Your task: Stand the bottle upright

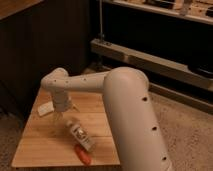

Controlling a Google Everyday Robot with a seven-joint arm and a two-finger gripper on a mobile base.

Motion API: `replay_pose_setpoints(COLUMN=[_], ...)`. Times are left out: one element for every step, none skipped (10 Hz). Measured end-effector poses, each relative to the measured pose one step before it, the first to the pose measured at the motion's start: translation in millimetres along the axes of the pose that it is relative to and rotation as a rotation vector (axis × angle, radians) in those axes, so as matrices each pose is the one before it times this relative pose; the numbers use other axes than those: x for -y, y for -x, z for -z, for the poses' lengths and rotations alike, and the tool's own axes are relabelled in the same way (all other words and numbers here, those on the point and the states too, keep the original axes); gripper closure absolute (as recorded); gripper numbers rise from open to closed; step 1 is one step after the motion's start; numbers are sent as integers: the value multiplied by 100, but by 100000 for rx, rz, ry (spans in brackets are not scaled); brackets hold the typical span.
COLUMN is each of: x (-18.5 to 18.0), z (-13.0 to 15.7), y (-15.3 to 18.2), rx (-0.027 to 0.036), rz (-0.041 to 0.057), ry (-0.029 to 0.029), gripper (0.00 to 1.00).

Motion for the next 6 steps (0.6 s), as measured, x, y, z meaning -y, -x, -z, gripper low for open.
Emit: replay_pose_setpoints(x=[-7,48,7,-48,31,-63], z=[-256,-200,-375,-254,-214,-376], y=[-20,-2,50,87,67,166], rx=[1731,992,1157,744,578,1474], rz=[681,437,436,164,167,-7], ry=[-127,-136,-83,42,41,294], gripper=[20,20,20,20,20,20])
